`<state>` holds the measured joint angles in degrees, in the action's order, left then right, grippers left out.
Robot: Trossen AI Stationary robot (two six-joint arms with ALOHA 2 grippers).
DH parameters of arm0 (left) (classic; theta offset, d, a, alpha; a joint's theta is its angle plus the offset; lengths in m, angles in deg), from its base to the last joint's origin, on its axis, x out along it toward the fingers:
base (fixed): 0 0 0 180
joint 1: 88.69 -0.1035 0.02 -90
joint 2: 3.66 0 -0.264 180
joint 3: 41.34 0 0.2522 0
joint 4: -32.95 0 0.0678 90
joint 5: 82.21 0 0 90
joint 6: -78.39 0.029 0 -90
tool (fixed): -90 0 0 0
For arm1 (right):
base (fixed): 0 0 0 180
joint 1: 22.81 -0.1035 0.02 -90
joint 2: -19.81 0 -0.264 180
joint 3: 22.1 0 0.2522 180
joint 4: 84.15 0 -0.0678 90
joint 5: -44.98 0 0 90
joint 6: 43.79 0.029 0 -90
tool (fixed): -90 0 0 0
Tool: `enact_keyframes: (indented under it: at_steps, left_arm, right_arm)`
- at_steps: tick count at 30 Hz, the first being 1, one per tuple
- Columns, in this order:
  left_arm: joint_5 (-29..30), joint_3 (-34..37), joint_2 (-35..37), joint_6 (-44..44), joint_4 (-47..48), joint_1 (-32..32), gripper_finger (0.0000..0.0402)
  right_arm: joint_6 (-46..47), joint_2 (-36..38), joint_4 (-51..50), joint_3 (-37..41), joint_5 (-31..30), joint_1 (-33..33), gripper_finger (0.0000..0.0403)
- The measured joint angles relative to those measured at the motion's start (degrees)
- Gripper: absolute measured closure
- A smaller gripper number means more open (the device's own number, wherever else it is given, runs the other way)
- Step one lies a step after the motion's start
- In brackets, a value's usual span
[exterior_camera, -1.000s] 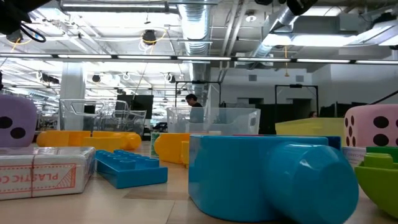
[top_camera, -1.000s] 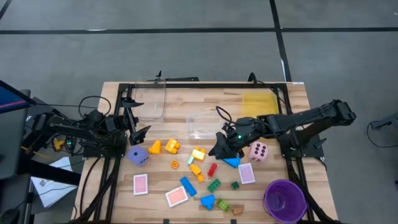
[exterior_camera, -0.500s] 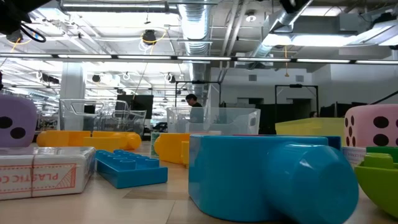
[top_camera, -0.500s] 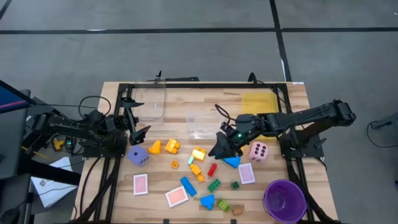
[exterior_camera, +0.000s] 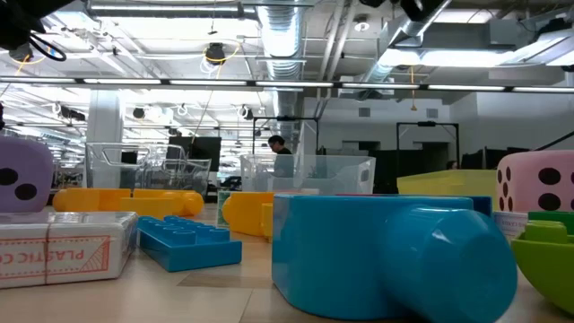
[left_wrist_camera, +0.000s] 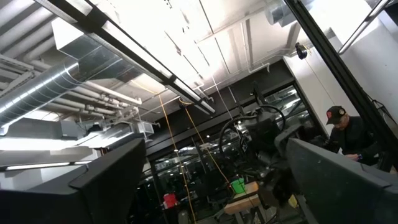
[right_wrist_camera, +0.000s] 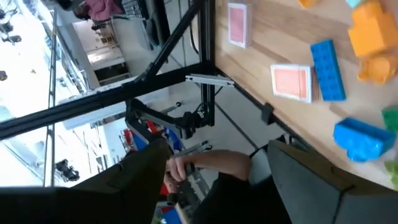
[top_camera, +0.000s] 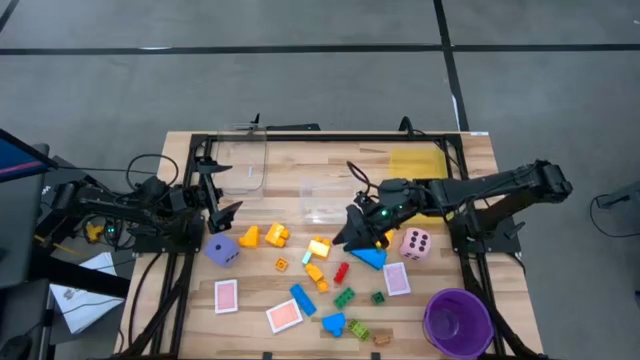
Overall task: Pick & Place Toys
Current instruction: Put the pink die into the top transparent bin
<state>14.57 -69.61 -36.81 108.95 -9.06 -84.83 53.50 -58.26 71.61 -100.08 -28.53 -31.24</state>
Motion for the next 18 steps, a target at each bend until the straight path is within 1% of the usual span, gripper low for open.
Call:
enact_keyframes:
  at_steps: [5,10,13,15,18]
  left_arm:
    - [-0.01,0.0,-0.01,0.0,0.02,0.0,0.0023]
    - [-0.01,0.0,-0.02,0.0,0.06,0.01,0.0024]
    - [-0.01,0.0,0.0,-0.67,0.21,0.0,0.0024]
    - [0.01,0.0,-0.02,-1.08,0.26,0.0,0.0024]
    - [0.01,0.0,-0.02,-1.09,0.26,0.0,0.0024]
  right_arm:
    - [9.98,0.0,-2.55,0.0,-0.05,-1.26,0.0132]
    - [16.19,-0.02,-3.81,-0.01,-0.02,-1.75,0.013]
    - [16.93,-0.02,-4.93,0.0,-0.02,-1.73,0.0116]
    - [15.96,-0.02,-5.09,0.01,-0.03,-1.73,0.0096]
    - [9.62,-0.02,-3.94,0.01,0.06,-1.7,0.0052]
